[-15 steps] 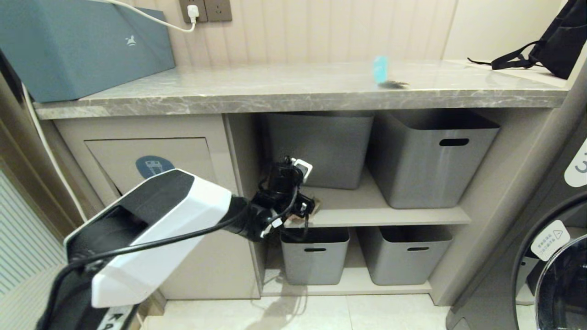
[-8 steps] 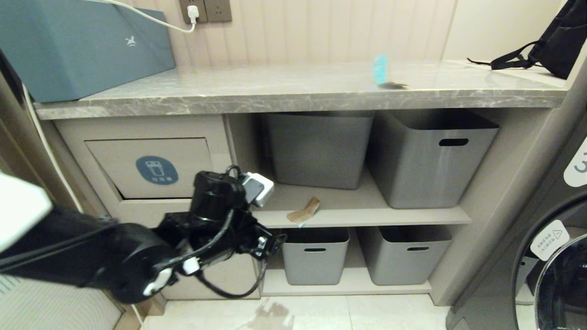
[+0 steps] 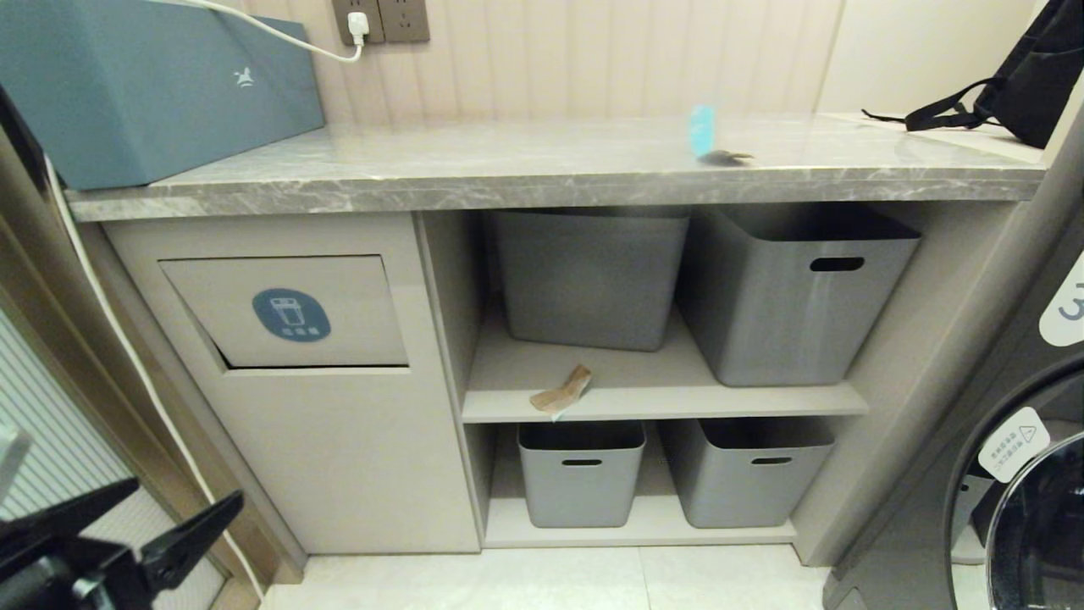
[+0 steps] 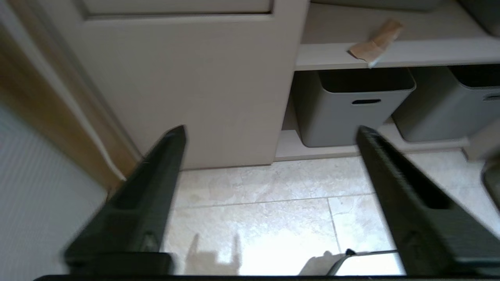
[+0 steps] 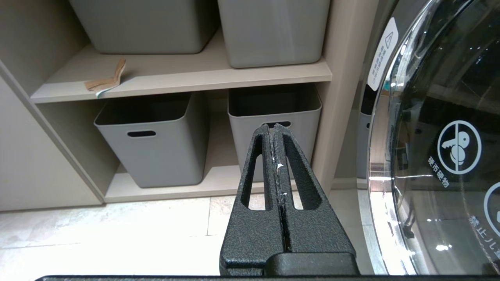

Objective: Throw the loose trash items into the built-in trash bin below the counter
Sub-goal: Pick up the garbage

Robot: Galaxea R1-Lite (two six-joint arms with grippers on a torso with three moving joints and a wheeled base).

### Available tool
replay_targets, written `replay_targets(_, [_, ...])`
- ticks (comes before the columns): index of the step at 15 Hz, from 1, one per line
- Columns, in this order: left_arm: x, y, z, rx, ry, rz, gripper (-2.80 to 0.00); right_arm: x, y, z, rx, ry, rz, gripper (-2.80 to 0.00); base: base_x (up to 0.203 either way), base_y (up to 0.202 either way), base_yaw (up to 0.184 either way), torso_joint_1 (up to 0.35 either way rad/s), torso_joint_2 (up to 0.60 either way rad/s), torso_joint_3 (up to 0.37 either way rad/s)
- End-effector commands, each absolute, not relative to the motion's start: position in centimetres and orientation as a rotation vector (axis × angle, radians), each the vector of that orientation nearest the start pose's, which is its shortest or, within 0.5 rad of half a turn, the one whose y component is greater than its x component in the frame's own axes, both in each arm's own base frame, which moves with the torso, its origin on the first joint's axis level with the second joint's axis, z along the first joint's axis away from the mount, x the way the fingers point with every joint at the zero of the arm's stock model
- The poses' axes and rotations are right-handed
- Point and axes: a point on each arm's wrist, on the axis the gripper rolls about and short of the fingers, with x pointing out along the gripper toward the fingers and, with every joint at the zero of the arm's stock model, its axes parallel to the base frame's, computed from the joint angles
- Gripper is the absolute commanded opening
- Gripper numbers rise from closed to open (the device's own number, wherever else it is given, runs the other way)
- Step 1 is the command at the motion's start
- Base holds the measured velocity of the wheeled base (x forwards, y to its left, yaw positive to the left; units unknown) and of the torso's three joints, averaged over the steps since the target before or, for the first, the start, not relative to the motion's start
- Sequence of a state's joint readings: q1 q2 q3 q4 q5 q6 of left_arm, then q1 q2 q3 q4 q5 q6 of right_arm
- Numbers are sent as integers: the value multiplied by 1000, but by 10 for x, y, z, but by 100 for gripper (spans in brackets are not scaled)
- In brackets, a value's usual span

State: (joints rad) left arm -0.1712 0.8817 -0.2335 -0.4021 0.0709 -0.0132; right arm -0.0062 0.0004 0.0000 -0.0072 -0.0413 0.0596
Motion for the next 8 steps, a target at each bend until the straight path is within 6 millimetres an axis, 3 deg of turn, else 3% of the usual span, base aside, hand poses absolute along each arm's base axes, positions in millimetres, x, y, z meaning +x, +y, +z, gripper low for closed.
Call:
replay_targets(1, [45, -3, 143, -23, 110, -35, -280, -23, -1, 76, 60, -6, -47, -280, 0, 0, 0, 0, 0, 0])
replay_targets(5, [-7, 1, 103, -37, 11, -15, -280, -23, -1, 76, 57, -6, -47, -280, 0, 0, 0, 0, 0, 0])
replay_targets(8, [-24, 0, 84, -31, -64, -9, -280, -23, -1, 76, 61, -6, -47, -280, 0, 0, 0, 0, 0, 0])
